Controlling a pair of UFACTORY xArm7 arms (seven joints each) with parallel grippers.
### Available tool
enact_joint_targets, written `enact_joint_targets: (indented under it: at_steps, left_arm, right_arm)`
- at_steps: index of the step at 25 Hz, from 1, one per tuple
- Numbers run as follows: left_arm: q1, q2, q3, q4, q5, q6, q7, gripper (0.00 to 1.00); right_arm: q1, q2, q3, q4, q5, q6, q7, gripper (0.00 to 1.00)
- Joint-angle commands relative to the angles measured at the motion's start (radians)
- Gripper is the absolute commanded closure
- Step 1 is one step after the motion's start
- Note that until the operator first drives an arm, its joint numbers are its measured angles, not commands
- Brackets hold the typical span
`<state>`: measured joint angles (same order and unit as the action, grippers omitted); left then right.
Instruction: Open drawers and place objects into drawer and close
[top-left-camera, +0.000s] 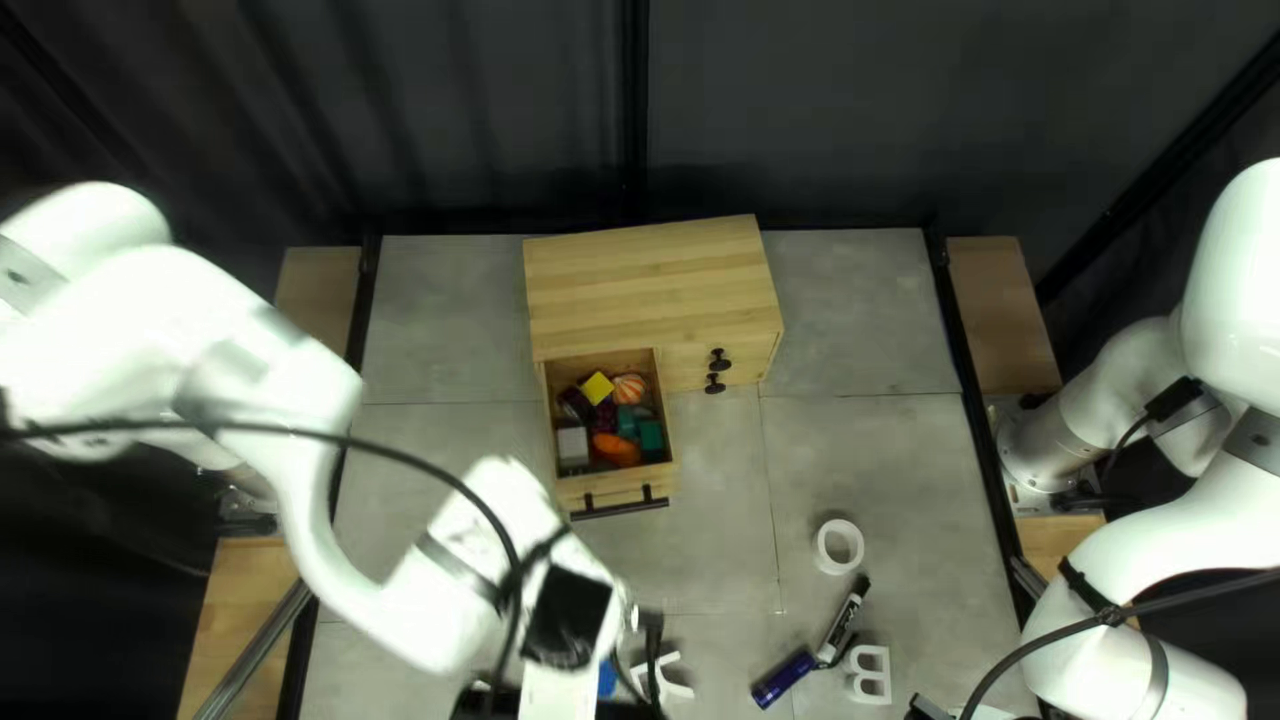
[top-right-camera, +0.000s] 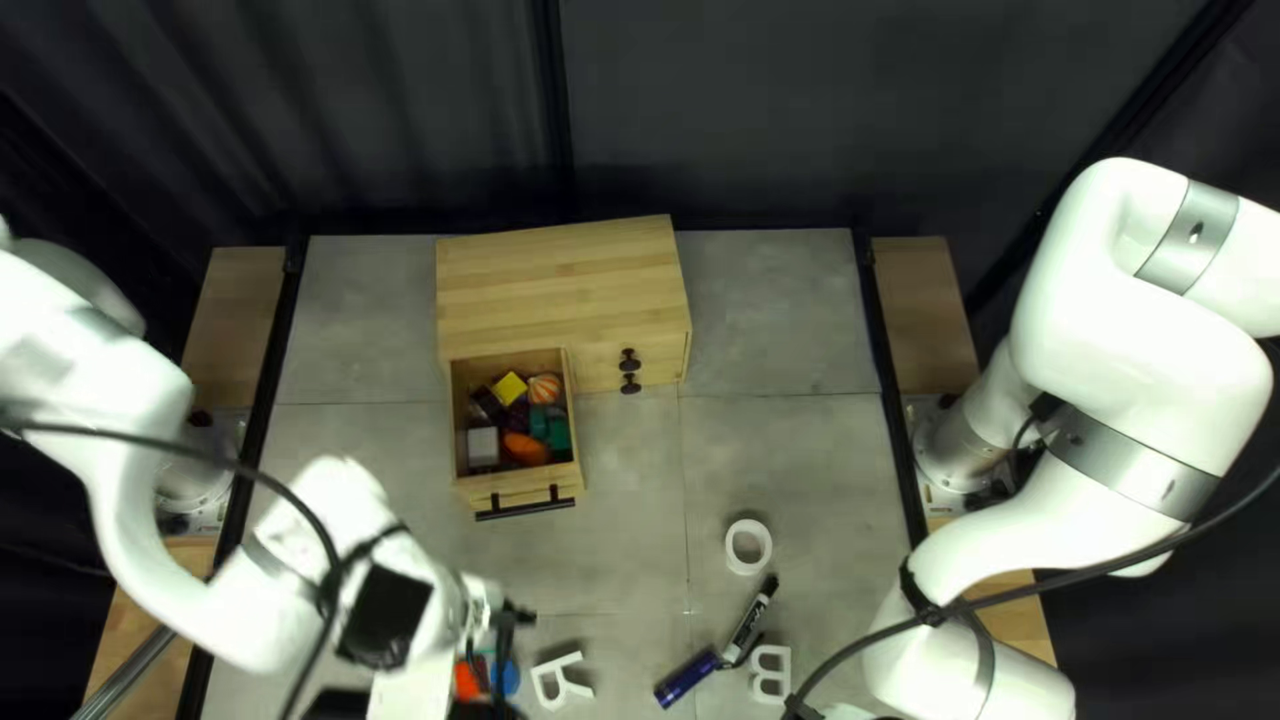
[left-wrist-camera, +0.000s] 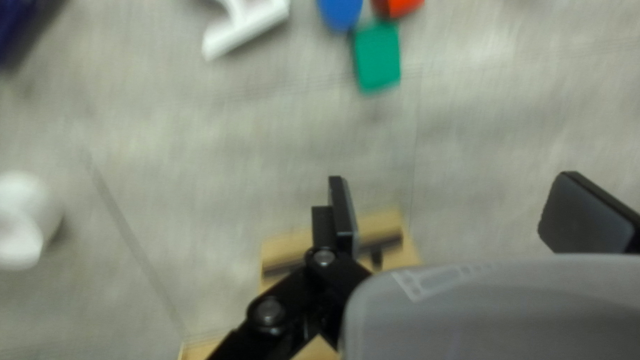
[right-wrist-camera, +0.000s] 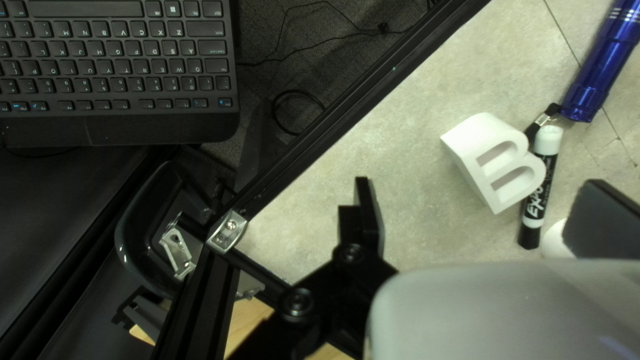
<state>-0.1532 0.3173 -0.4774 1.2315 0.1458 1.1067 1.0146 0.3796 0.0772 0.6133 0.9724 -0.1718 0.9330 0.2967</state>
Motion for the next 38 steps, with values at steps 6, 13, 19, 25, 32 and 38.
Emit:
enact_joint_targets:
  at_steps: [6, 13, 19, 25, 32, 38]
  left_arm:
    - [-0.035, 0.109, 0.023, 0.032, 0.078, -0.064, -0.012, 0.00]
    - [-0.044, 0.127, 0.053, 0.003, 0.112, -0.103, -0.077, 0.00]
    - [-0.042, 0.120, 0.075, -0.041, 0.130, -0.133, -0.123, 0.00]
    - [-0.035, 0.120, 0.095, -0.091, 0.135, -0.182, -0.168, 0.00]
    - [-0.039, 0.115, 0.103, -0.125, 0.133, -0.222, -0.224, 0.56]
    - [-0.042, 0.108, 0.106, -0.120, 0.135, -0.211, -0.236, 1.00]
  right_arm:
    - [0.000, 0.000, 0.000, 0.000, 0.000, 0.000, 0.000, 0.00]
    - [0.000, 0.000, 0.000, 0.000, 0.000, 0.000, 0.000, 0.00]
    - [0.000, 0.000, 0.000, 0.000, 0.000, 0.000, 0.000, 0.00]
    - [0.000, 0.000, 0.000, 0.000, 0.000, 0.000, 0.000, 0.00]
    - [0.000, 0.000, 0.000, 0.000, 0.000, 0.000, 0.000, 0.00]
    - [0.000, 0.000, 0.000, 0.000, 0.000, 0.000, 0.000, 0.00]
